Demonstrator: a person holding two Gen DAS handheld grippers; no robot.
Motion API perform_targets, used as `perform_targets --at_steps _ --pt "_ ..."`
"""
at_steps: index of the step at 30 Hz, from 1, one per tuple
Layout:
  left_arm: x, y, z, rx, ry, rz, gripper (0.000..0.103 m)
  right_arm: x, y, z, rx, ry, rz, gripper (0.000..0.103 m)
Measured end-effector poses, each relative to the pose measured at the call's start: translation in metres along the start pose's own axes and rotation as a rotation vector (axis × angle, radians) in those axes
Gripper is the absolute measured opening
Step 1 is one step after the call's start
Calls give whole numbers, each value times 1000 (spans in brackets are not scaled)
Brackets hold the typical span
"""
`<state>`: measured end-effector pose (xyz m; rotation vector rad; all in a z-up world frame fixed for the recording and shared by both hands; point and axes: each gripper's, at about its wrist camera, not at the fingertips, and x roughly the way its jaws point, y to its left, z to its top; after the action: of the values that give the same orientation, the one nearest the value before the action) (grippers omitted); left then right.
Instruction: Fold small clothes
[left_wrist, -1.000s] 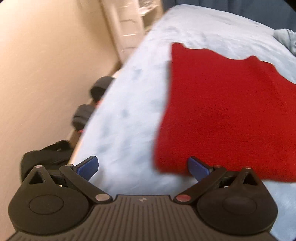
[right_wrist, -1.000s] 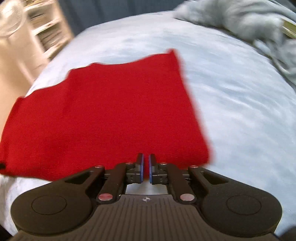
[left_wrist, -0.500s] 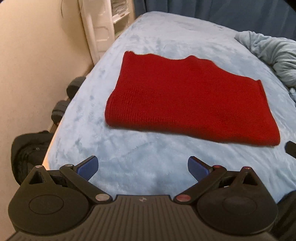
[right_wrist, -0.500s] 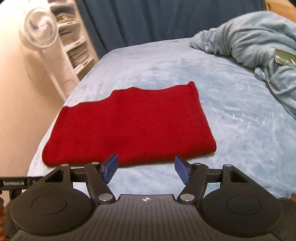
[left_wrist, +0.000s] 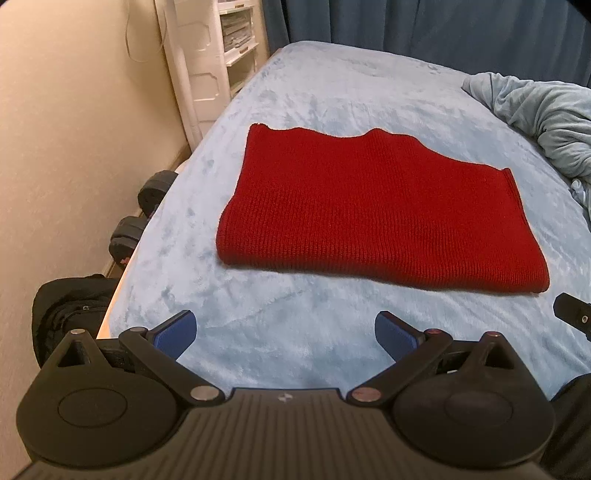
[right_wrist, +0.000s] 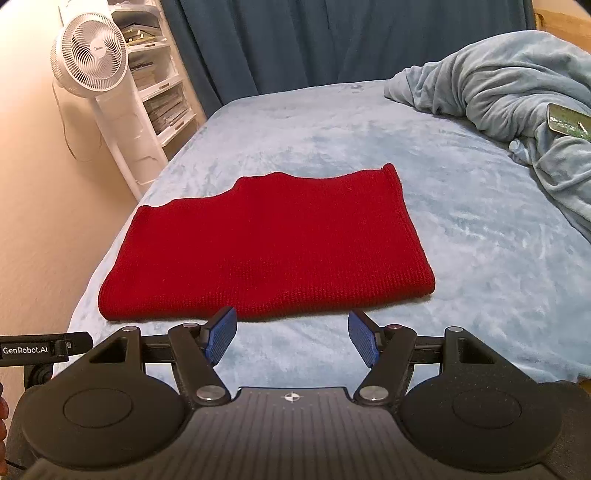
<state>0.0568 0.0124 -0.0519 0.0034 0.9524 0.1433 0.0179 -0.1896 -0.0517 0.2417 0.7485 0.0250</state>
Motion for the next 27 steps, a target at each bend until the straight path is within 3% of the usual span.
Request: perform_targets --at_steps 11,15,20,27 --pt "23 -1 3 3 43 9 103 25 -18 -3 65 48 -10 69" --pt "39 7 8 -31 67 12 103 51 -58 -5 332 74 65 69" --pt "67 39 21 -130 54 55 103 101 -120 -8 685 110 49 69" --pt "116 80 39 -222 87 151 103 171 -160 -6 957 117 34 75"
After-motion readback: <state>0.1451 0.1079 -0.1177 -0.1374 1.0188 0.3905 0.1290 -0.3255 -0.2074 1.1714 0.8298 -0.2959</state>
